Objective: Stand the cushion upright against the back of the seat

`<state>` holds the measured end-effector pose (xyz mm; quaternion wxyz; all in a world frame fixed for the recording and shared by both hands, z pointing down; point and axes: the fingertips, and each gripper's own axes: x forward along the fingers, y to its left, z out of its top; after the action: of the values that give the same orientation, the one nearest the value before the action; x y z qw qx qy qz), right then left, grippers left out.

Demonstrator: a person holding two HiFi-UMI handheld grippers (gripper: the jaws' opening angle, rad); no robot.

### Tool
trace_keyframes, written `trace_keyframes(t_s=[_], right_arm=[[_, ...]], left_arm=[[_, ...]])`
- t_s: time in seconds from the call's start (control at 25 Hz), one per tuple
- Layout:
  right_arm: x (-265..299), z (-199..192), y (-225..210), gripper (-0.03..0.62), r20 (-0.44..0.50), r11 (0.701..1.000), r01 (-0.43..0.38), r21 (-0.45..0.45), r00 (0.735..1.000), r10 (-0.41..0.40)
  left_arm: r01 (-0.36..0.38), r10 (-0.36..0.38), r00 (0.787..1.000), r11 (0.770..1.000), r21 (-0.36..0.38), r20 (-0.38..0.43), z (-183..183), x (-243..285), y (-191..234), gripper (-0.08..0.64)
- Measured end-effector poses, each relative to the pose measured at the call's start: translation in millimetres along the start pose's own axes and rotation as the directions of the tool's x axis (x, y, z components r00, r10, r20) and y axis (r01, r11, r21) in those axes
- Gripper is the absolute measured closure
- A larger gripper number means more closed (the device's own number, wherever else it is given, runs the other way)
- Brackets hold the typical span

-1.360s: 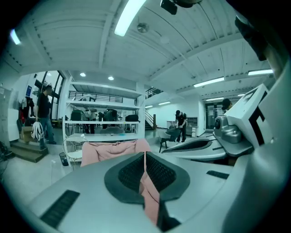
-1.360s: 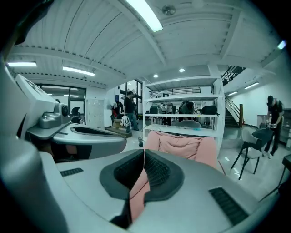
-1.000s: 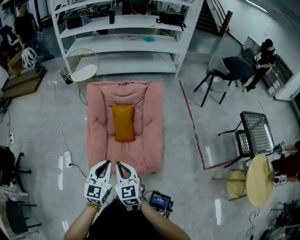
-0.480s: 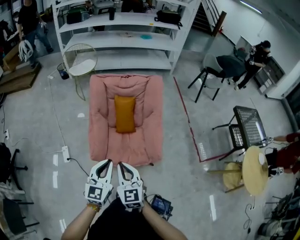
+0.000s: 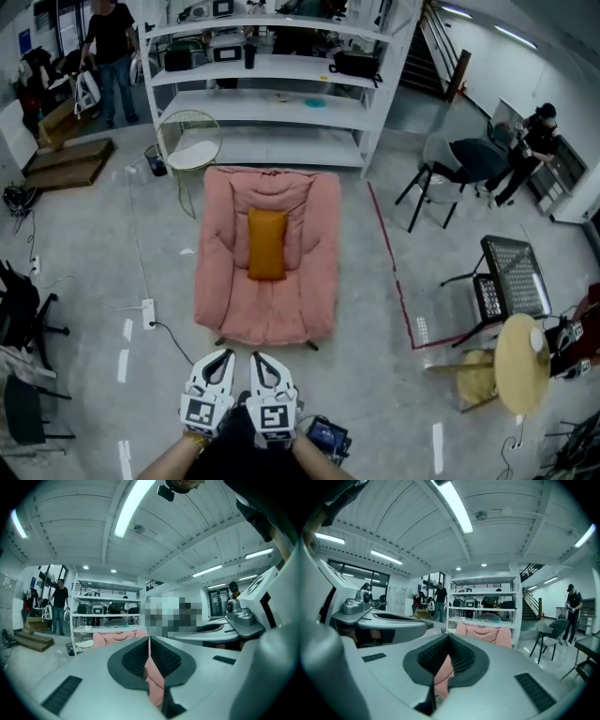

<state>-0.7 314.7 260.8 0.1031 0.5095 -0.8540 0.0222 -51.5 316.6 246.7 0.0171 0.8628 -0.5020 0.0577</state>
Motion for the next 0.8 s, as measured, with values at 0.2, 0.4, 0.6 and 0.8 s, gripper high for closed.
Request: trace_keyframes(t_s=[0.2, 0.4, 0.6, 0.8], right_arm=[[-54.2, -28.5, -0.3, 0.577, -0.033, 0.998, -0.043, 0.050, 0.998, 0.044], [-82.2, -44.3, -1.1, 0.577, -0.048, 0.997, -0.060, 0.045, 0.997, 0.062], [-85.0, -43.5, -17.3, 0.577, -0.036, 0.999, -0.024, 0.045, 0.999, 0.026], [-83.7, -39.9, -20.0, 0.577, -0.045, 0.999, -0.006, 0.038, 0.999, 0.007]], left_arm=[[-0.032, 0.032, 0.999, 0.999, -0.012, -0.034, -9.3, -27.5, -50.7, 0.537], [-0.038, 0.037, 0.998, 0.999, -0.020, -0.050, -16.7, -39.4, -79.7, 0.537], [-0.015, 0.015, 0.999, 1.000, -0.013, -0.044, -16.9, -35.2, -89.0, 0.537], [-0.010, 0.010, 0.999, 1.000, -0.012, -0.031, -13.6, -38.0, -86.2, 0.537]])
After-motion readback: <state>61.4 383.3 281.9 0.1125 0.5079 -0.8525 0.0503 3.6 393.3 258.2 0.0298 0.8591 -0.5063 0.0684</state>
